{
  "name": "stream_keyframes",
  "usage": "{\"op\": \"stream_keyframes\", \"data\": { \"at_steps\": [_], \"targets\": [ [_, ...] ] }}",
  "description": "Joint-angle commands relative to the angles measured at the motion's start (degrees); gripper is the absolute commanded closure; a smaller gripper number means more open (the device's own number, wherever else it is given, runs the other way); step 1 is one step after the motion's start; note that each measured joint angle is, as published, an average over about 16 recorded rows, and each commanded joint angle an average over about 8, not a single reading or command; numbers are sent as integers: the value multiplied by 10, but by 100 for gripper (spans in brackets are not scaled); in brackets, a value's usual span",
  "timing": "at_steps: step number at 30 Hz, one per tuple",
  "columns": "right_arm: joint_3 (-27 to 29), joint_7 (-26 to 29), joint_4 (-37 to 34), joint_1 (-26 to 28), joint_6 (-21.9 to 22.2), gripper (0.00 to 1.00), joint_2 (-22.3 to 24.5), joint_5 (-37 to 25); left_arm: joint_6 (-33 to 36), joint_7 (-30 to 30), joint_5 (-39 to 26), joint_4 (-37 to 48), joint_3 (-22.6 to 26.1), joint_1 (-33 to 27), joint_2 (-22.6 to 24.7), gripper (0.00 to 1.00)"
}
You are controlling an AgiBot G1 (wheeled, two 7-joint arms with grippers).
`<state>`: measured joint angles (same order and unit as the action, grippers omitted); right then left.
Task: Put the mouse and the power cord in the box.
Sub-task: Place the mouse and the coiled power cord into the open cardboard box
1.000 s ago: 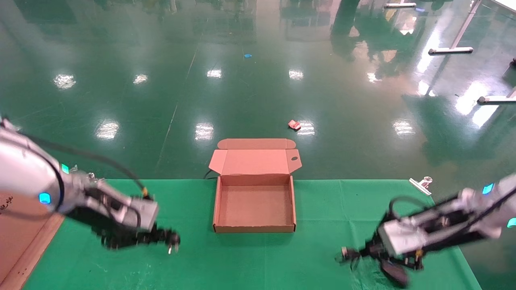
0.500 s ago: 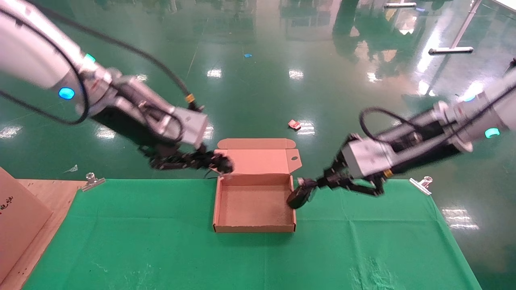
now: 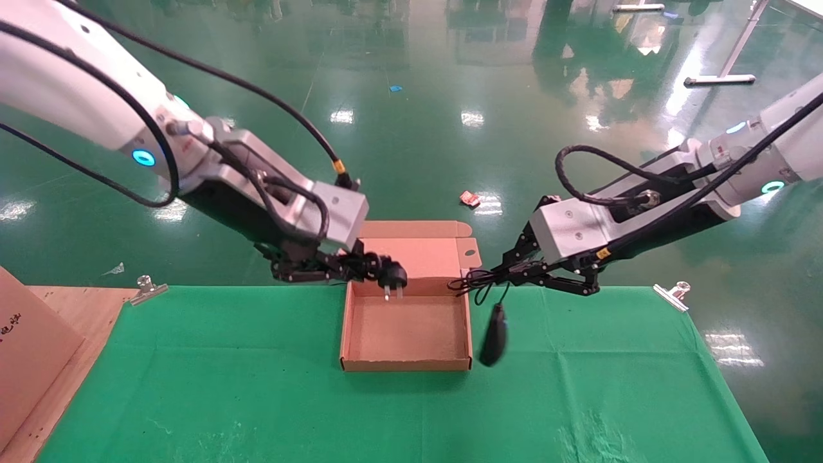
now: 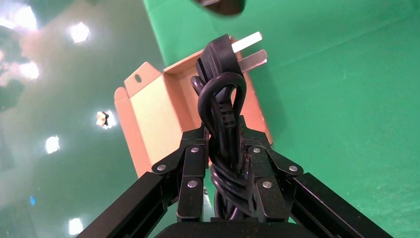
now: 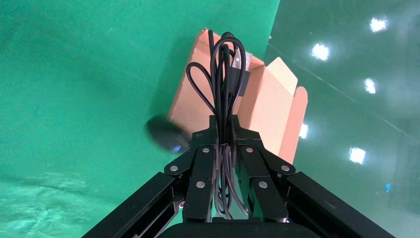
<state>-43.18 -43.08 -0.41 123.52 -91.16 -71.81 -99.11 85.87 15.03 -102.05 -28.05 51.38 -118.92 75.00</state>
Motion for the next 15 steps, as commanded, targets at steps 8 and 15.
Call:
{"op": "stream_keyframes", "data": {
  "at_steps": [8,15],
  "targets": [
    [6,-13,-23,7,-2,100,0,3,-202,-22,-21,-66,-1,111,6,100],
    [13,-28,-42,-2,0,100,9,0,-440,-73,-53,-113,-2,244,23,100]
  ]
}}
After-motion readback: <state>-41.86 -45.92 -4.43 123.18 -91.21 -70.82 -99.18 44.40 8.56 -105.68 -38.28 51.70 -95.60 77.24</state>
